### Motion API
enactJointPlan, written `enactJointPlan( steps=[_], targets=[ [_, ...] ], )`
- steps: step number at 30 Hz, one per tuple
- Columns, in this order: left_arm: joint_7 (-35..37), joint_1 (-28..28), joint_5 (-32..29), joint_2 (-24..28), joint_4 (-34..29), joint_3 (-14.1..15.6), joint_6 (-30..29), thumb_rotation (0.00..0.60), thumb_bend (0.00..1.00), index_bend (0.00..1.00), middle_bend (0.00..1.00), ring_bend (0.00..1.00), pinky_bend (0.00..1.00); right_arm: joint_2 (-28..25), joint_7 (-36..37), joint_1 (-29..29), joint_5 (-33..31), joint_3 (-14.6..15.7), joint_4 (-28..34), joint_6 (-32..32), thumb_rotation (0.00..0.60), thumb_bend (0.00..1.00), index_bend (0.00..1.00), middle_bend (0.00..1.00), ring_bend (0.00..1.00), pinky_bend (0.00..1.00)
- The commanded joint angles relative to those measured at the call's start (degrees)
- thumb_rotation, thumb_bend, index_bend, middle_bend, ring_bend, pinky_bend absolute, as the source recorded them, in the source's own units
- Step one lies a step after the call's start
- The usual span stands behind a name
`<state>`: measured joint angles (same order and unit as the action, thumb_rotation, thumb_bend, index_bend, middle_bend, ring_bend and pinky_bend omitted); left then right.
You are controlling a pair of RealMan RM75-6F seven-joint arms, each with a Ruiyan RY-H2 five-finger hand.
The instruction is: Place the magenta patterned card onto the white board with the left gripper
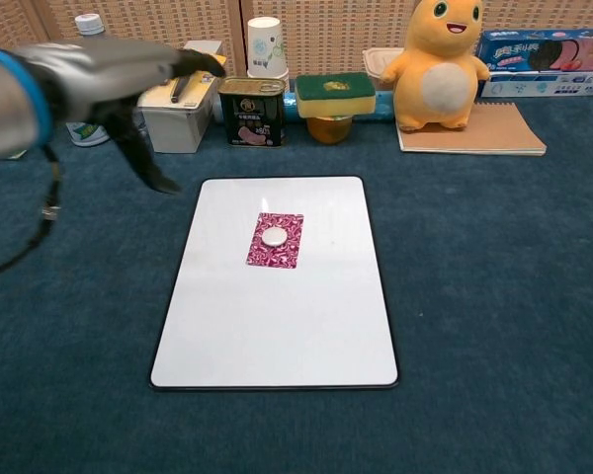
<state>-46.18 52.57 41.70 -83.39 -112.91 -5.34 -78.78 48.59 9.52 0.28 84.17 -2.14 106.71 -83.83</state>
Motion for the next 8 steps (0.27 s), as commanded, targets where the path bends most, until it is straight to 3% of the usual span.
enactJointPlan(
  steps=[1, 4, 8],
  targets=[
    [6.2, -12.2, 15.0, 11.5, -7.1, 11.2, -13.1, 0.600, 0.08, 0.00, 0.00, 0.00, 0.06, 0.2, -0.5, -0.1, 0.4, 0.1, 0.3, -0.5, 0.600, 0.05, 0.12, 0.00, 0.00, 0.00],
    [13.3, -19.7, 22.3, 15.8, -6.3, 16.2, -19.1, 0.600, 0.08, 0.00, 0.00, 0.00, 0.06, 0.5, -1.4, -0.3, 0.3, 0.0, 0.3, -1.0, 0.600, 0.05, 0.12, 0.00, 0.00, 0.00],
    [24.3, -26.2, 28.3, 19.9, -2.8, 20.3, -21.5, 0.600, 0.08, 0.00, 0.00, 0.00, 0.06, 1.0, -2.8, -0.5, -0.1, -0.2, 0.6, -1.4, 0.600, 0.05, 0.12, 0.00, 0.00, 0.00]
  ],
)
